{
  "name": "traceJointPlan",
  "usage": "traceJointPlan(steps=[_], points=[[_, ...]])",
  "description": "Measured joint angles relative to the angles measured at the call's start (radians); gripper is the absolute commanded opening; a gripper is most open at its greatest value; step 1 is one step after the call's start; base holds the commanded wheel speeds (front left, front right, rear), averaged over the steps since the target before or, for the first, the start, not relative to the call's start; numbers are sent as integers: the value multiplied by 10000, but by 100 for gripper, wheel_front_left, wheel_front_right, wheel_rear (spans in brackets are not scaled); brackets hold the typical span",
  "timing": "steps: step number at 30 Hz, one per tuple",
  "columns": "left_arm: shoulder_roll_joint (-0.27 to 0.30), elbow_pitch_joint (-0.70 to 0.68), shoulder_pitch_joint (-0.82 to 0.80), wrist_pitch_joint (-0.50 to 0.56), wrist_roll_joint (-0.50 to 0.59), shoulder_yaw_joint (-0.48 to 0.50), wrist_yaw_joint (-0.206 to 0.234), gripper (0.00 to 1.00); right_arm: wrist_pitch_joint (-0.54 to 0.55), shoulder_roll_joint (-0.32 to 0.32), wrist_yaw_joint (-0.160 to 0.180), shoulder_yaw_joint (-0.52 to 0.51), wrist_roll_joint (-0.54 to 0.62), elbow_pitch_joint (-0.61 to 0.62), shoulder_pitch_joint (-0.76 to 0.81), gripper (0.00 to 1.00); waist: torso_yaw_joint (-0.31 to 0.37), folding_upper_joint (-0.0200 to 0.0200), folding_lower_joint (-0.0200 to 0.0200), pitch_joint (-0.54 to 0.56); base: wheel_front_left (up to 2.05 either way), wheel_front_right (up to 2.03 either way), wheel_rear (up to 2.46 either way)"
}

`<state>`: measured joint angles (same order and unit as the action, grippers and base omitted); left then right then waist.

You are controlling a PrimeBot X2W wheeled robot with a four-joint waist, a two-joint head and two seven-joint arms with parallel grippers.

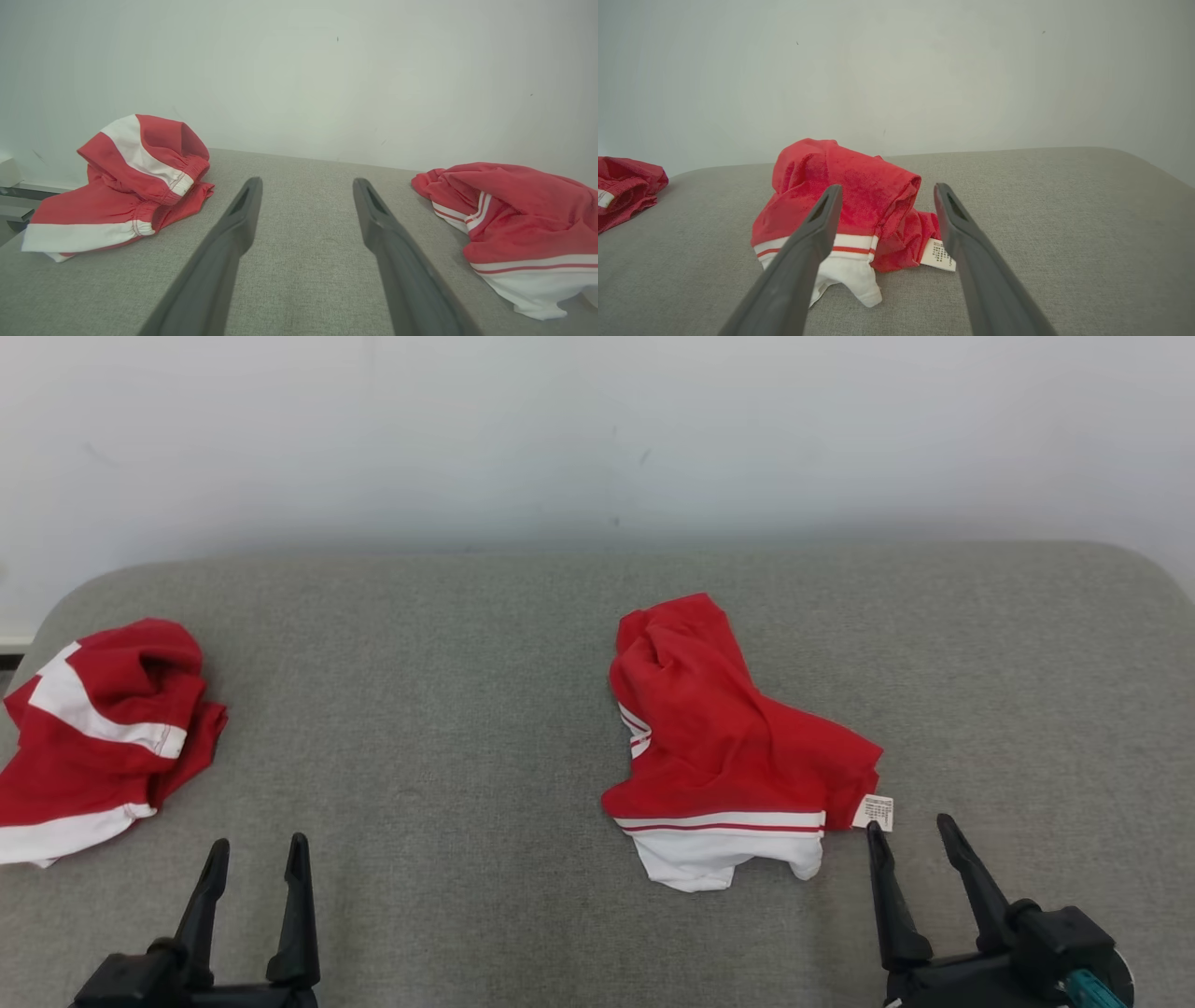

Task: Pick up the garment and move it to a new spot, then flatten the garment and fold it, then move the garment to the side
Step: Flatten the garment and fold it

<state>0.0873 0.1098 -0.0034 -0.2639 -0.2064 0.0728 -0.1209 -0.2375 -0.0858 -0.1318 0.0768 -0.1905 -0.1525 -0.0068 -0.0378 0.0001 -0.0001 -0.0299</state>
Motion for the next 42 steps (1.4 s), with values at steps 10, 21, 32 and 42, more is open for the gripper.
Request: traceJointPlan(steps=[10, 21, 32, 42], points=[[-35, 267, -585, 2, 17, -176, -40, 100, -90, -236, 0, 397, -249, -2355, -1086, 100, -566, 0, 1, -538, 0, 0, 0], [-58, 491, -907, 2, 17, -198, -86, 100, -238, -305, 0, 1114, -857, -4857, -2605, 19, -1345, 1, 2, -1121, 0, 0, 0], [-105, 746, -868, 0, 23, -211, -100, 100, -240, -232, 0, 2215, -1649, -3590, -3180, 0, -1367, 1, 2, -859, 0, 0, 0], [-104, 750, -856, 2, 23, -343, -100, 100, -244, 234, 0, 3565, -2637, -2155, -4544, 0, -1142, 0, 0, -583, 0, 0, 0]])
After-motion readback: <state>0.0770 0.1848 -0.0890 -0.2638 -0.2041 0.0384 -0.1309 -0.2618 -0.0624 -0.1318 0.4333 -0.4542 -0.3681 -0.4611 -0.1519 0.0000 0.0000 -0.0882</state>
